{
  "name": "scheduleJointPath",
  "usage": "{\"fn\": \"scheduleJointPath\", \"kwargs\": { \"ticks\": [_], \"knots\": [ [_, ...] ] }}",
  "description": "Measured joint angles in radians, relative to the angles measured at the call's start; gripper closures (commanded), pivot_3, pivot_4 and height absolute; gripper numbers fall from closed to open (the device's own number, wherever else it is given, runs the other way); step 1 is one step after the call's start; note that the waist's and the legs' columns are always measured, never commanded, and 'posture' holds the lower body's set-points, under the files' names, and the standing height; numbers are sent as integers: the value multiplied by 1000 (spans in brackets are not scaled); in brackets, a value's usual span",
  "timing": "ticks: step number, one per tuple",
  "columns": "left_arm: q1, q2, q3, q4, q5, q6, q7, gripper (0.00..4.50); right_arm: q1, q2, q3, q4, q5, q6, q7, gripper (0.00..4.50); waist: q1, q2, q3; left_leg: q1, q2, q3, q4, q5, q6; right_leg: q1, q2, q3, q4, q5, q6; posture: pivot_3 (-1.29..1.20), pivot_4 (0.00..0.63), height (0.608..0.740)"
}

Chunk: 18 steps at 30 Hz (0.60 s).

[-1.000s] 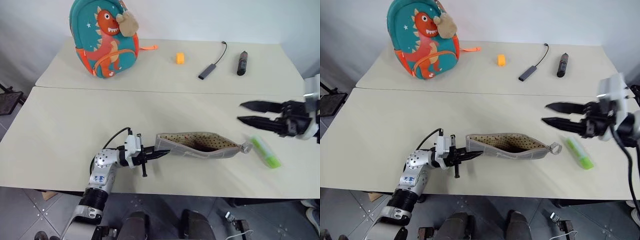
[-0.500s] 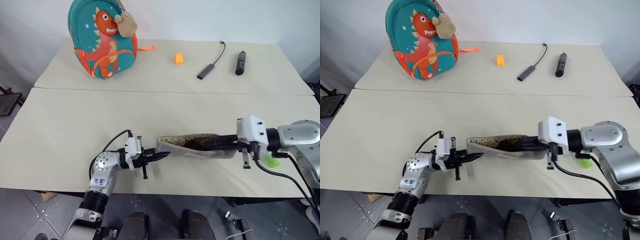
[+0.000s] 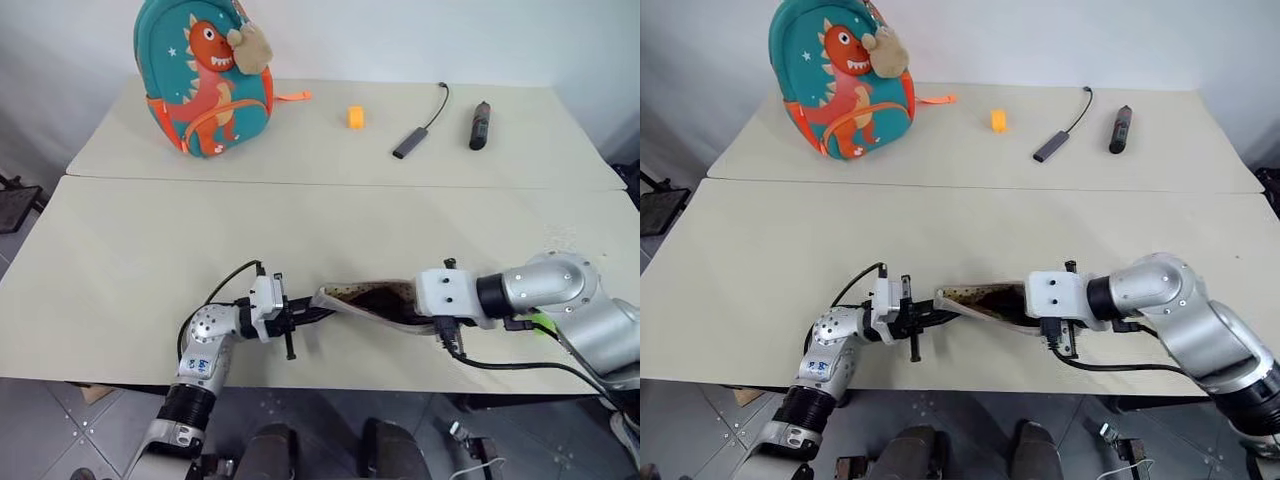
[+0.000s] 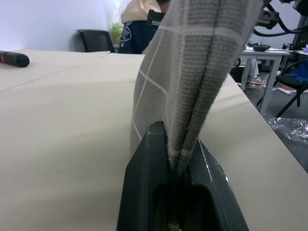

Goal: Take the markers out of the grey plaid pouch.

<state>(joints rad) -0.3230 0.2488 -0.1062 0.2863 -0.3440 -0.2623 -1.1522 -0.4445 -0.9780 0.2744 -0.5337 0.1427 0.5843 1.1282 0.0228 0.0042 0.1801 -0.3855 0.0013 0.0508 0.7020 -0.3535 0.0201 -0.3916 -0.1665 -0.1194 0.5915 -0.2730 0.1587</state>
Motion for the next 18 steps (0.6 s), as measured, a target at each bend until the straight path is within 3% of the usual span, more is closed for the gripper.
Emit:
{"fn": "scheduleJointPath", "kwargs": {
  "ticks": [2, 6, 18],
  "knots": [
    [7, 0, -1, -8, 0, 2, 3, 4500, 0, 0, 17, -20, -16, 46, -20, 3850, 0, 0, 0, 0, 0, 0, 0, 0, 0, 0, 0, 0, 0, 0, 0, 0, 150, 740],
    [21, 2, -2, -26, 0, 15, 9, 4500, -6, 15, 39, -30, -62, 74, -65, 2557, 0, 0, 0, 0, 0, 0, 0, 0, 0, 0, 0, 0, 0, 0, 0, 0, 150, 740],
    [44, 5, -1, -49, -2, 40, 27, 4500, -151, 143, 255, -17, -248, 175, -155, 2557, -12, 0, 0, 0, 0, 0, 0, 0, 0, 0, 0, 0, 1, 0, 0, 0, 150, 740]
  ]
}}
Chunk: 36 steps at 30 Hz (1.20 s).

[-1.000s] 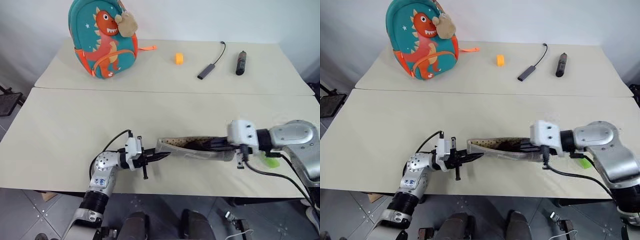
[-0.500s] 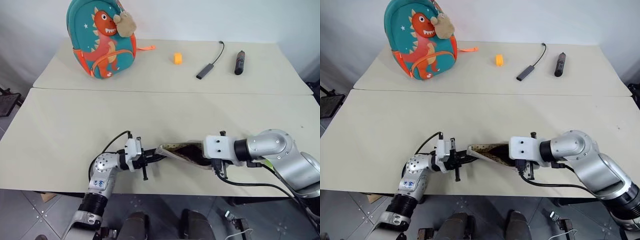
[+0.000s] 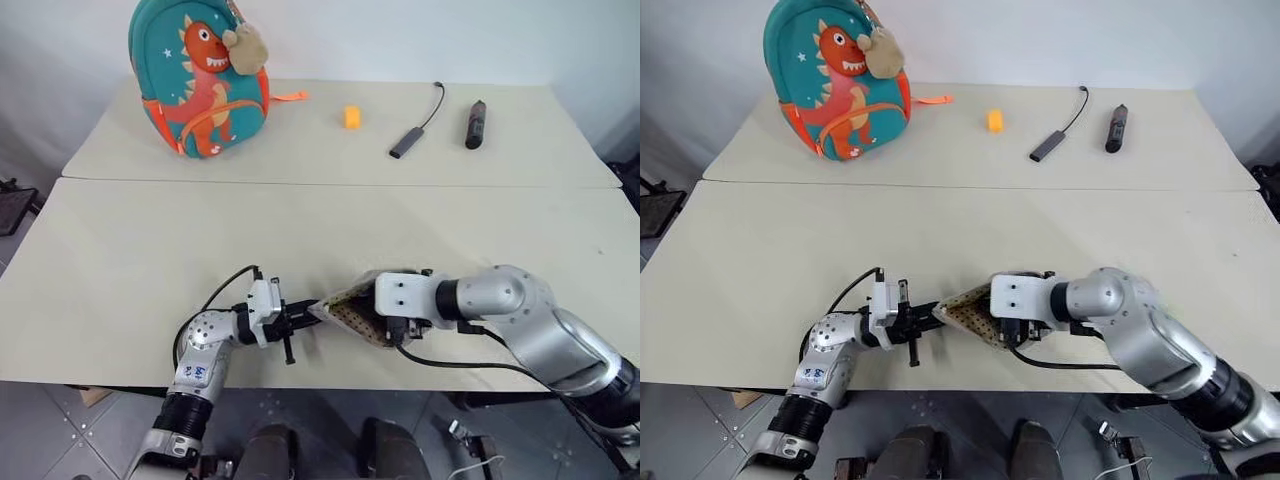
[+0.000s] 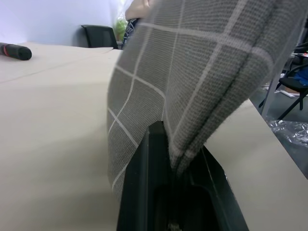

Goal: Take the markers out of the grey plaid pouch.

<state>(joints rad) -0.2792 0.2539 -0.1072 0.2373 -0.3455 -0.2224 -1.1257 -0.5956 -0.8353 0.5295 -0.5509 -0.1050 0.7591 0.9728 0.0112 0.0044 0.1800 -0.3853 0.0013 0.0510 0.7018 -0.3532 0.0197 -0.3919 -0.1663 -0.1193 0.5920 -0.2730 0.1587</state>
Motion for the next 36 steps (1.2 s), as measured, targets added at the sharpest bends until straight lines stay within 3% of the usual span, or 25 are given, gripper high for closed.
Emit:
{"fn": "scheduleJointPath", "kwargs": {
  "ticks": [8, 21, 25, 26, 36],
  "knots": [
    [-2, -1, 9, -7, -5, 25, 10, 4500, -66, 95, 51, 127, -133, -88, -75, 2557, -11, 0, 0, 0, -1, 0, -1, 0, 0, 0, 0, 0, 0, 0, 0, 0, 150, 740],
    [-3, -1, 10, -7, -7, 44, 10, 4500, -68, 118, 71, 282, -284, -322, -81, 2557, -13, 0, -1, 0, 0, 0, -1, 0, 0, 0, 0, 0, 0, 0, 0, 0, 150, 740],
    [-15, -3, 14, 6, -7, 49, 12, 4500, -71, 155, 67, 321, -301, -343, -67, 3794, -14, -4, -4, 2, 0, 0, -1, 1, 0, 2, 0, 0, 0, 0, 0, 0, 150, 740],
    [-19, -3, 18, 7, -7, 49, 13, 4500, -71, 159, 64, 321, -307, -345, -61, 3886, -14, -4, -4, 2, 0, 0, -1, 1, -1, 2, 0, 0, 0, 0, 0, 0, 150, 740],
    [-21, -7, 16, -1, -22, 73, 8, 4500, 7, 89, -90, 259, -164, -448, 66, 3910, -9, -4, -4, 0, -1, 0, -1, 1, -1, 1, 0, -1, -1, 0, 0, 0, 150, 740]
  ]
}}
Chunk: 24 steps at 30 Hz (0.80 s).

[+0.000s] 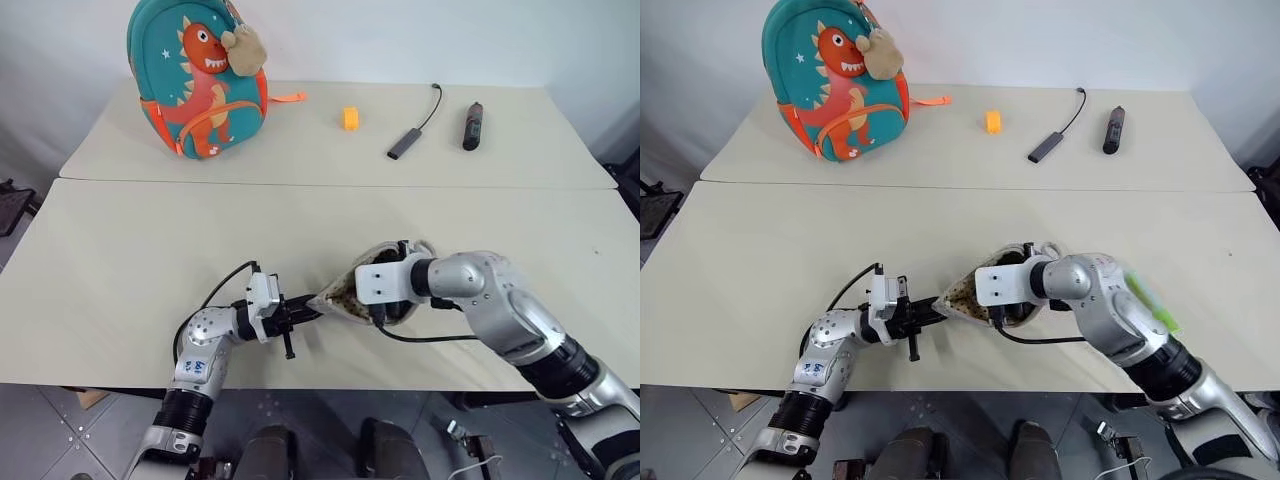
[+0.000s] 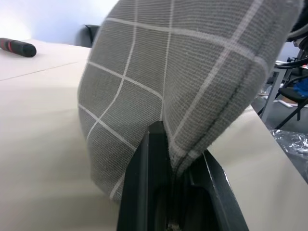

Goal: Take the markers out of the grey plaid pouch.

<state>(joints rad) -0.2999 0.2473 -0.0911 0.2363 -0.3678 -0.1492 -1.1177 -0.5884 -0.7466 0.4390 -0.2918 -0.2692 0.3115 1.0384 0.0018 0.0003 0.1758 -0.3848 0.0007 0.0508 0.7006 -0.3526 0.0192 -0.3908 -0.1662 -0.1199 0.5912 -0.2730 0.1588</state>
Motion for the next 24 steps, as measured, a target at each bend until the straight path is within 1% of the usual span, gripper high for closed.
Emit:
{"fn": "scheduleJointPath", "kwargs": {
  "ticks": [3, 7, 10, 13, 15, 19, 22, 24],
  "knots": [
    [0, -1, 2, -1, -13, 17, 2, 4500, 29, -44, -76, 8, 83, -114, 34, 3911, -2, 0, 0, 0, 0, 0, 0, 0, 0, 0, 0, 0, 0, 0, 0, 0, 150, 740],
    [3, 3, 6, -6, -22, 26, 2, 4500, 66, -68, -167, 67, 235, -298, 112, 3922, -3, 0, 0, 0, 0, 1, 0, 0, 0, 0, 0, 0, 0, 0, 0, 0, 150, 740],
    [7, 4, 5, -12, -22, 28, -1, 4500, 97, -71, -222, 100, 341, -360, 161, 3925, -2, 0, 0, 0, 0, 0, 0, 0, 0, 0, 0, 0, 0, 0, 0, 0, 150, 740],
    [14, 8, 1, -27, -24, 39, -18, 4500, 132, -72, -276, 103, 458, -355, 207, 3925, 1, 0, 0, 0, 0, 0, 0, 0, 0, 0, 0, 0, 0, 0, 0, 0, 150, 740],
    [19, 14, -7, -34, -33, 56, -37, 4500, 157, -74, -321, 88, 566, -294, 234, 3925, 1, 0, 0, 0, 0, 0, 0, 0, 0, 0, 0, 0, 0, 0, 0, 0, 150, 740],
    [33, 44, -5, -52, -63, 103, -79, 4500, 187, -134, -441, -26, 877, -20, 253, 3925, 2, 0, 0, 0, 1, -4, 0, 0, 0, 0, 0, 0, 0, 0, 0, 0, 150, 740],
    [30, 48, -5, -53, -69, 128, -96, 4500, 184, -178, -517, -114, 1115, 195, 207, 3925, 3, 0, 0, 0, 1, -9, 0, 0, 0, 0, 0, 0, 0, 0, -1, 0, 150, 740],
    [21, 48, -6, -52, -72, 148, -100, 4500, 161, -216, -563, -120, 1309, 357, 133, 3925, 3, 0, 1, 0, 2, -10, 0, 0, 0, 0, 0, 0, 0, 1, -1, 0, 150, 740]
  ]
}}
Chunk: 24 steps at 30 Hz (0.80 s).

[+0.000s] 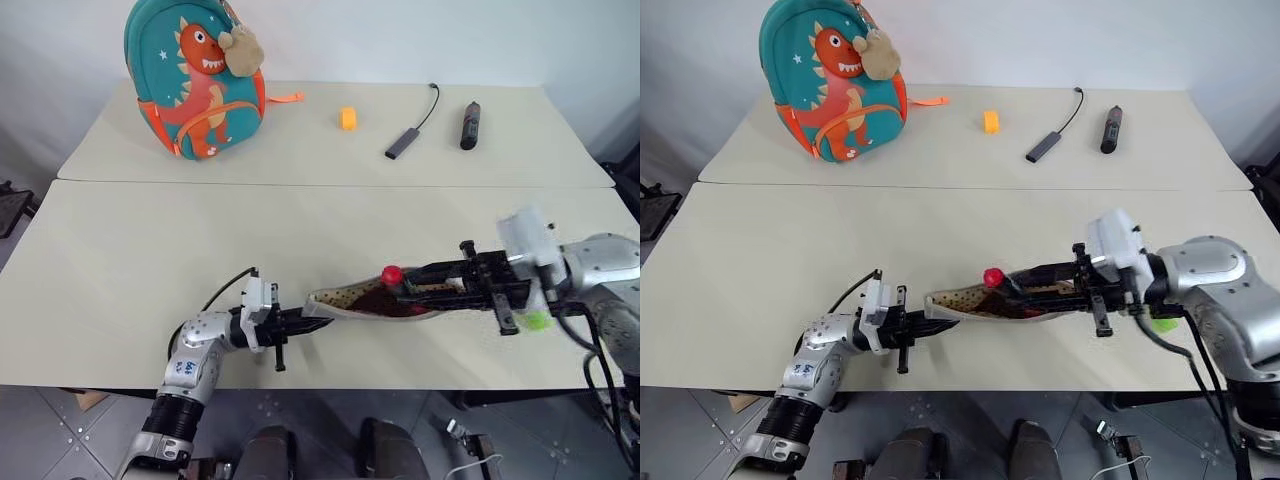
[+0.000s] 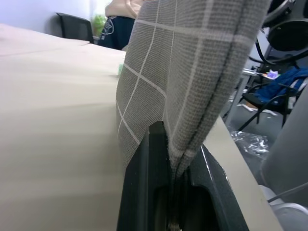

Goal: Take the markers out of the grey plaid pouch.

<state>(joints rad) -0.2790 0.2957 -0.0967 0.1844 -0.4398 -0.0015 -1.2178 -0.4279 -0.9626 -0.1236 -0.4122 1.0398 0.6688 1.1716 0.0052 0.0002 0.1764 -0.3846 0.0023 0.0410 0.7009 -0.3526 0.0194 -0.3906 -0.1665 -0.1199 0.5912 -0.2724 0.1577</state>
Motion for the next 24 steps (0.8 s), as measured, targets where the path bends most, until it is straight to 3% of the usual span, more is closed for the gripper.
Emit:
{"fn": "scheduleJointPath", "kwargs": {
  "ticks": [3, 6, 10, 18, 24],
  "knots": [
    [-14, -1, 1, 2, -8, 36, -6, 4500, -76, -16, -84, 33, 248, 164, -164, 3925, 3, 0, 0, 0, 0, 0, 0, 0, 0, 0, 0, 0, 0, 0, 0, 0, 150, 740],
    [-13, 3, 5, -9, -31, 74, -14, 4500, -103, -82, -145, 164, 300, 264, -248, 3925, 16, 0, 0, -1, -1, 1, 0, 0, 1, 0, 0, 0, -1, 0, 0, 0, 150, 740],
    [3, 41, 24, -19, -48, 98, -31, 4500, -45, -181, -163, 361, 162, 322, -281, 3925, 22, 0, 0, -2, -1, 9, 0, -1, 1, -1, 0, 0, -1, 0, 0, 0, 150, 740],
    [22, 58, 37, -56, -57, 123, -34, 4500, 30, -225, 30, 708, -338, 177, -316, 3925, 16, 1, 0, -2, -1, 13, -1, -1, 1, -3, 0, 2, 0, 0, 0, 0, 150, 740],
    [53, 58, 39, -96, -58, 136, -15, 4500, -24, -221, 37, 814, -469, 111, -253, 3925, 14, 3, 0, -1, 0, 14, -1, 0, 1, -3, 0, 2, 0, 0, 0, 0, 150, 740]
  ]
}}
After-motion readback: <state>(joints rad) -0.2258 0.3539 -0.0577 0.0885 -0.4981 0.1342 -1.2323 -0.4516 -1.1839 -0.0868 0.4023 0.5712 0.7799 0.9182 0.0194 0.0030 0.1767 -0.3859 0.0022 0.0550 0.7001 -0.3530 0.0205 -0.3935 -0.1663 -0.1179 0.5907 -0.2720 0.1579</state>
